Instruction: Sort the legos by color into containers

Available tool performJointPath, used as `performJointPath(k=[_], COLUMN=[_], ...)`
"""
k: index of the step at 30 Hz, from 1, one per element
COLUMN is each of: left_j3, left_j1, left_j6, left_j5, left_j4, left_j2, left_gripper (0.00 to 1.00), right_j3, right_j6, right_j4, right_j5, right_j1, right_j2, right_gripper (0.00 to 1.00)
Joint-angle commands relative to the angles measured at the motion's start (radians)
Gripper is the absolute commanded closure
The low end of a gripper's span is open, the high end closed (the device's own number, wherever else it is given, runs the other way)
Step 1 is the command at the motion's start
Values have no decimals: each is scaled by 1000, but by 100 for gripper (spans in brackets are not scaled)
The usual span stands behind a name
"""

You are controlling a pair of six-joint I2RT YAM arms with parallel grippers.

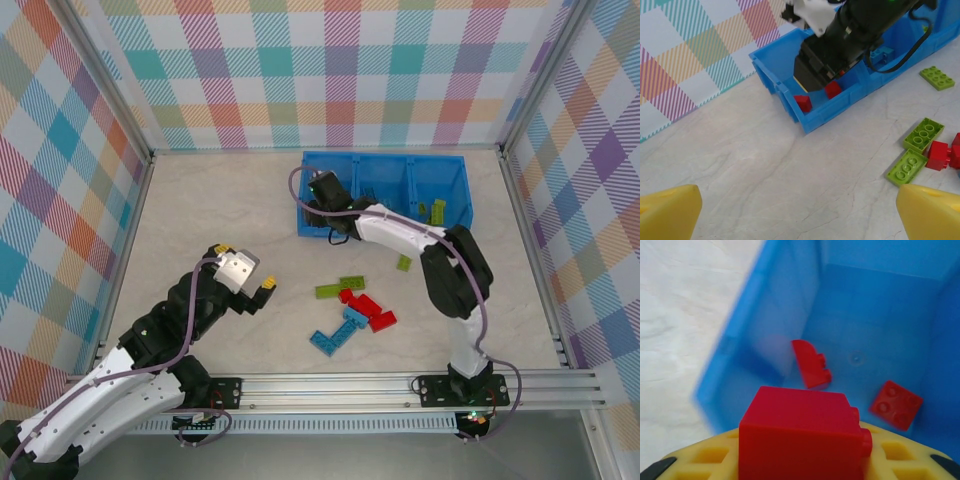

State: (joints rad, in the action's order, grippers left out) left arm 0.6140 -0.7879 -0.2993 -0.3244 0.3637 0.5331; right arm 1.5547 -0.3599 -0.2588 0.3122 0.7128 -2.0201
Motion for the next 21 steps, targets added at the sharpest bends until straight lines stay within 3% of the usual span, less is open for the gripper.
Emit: performJointPath(k=[1,2,8,13,15,19,21], left_j3=[13,13,10,20,30,-1,-1], left_j1=[8,8,8,7,7,7,7], left_j6=[4,1,-11,-18,-58,-208,-225], left_j5=[-18,-15,-11,2,122,596,659], left_j4=[-13,-14,-10,15,55,80,87], left_j2=[8,11,16,16,7,-22,9], left_gripper=[0,0,0,0,0,0,0], right_j3=[69,87,99,2,-124,-472,-606], right_j6=[61,62,56,14,-30,-133,-204], right_j4=[-2,-17,-47,-86,-65,-25,-63], right_j5=[17,9,-5,-39,-46,47,51], right_j1=[-15,-15,-15,-15,-15,-31,-72], right_j2=[-45,-58,3,178,306,612,738], right_gripper=[57,50,39,37,37,38,38])
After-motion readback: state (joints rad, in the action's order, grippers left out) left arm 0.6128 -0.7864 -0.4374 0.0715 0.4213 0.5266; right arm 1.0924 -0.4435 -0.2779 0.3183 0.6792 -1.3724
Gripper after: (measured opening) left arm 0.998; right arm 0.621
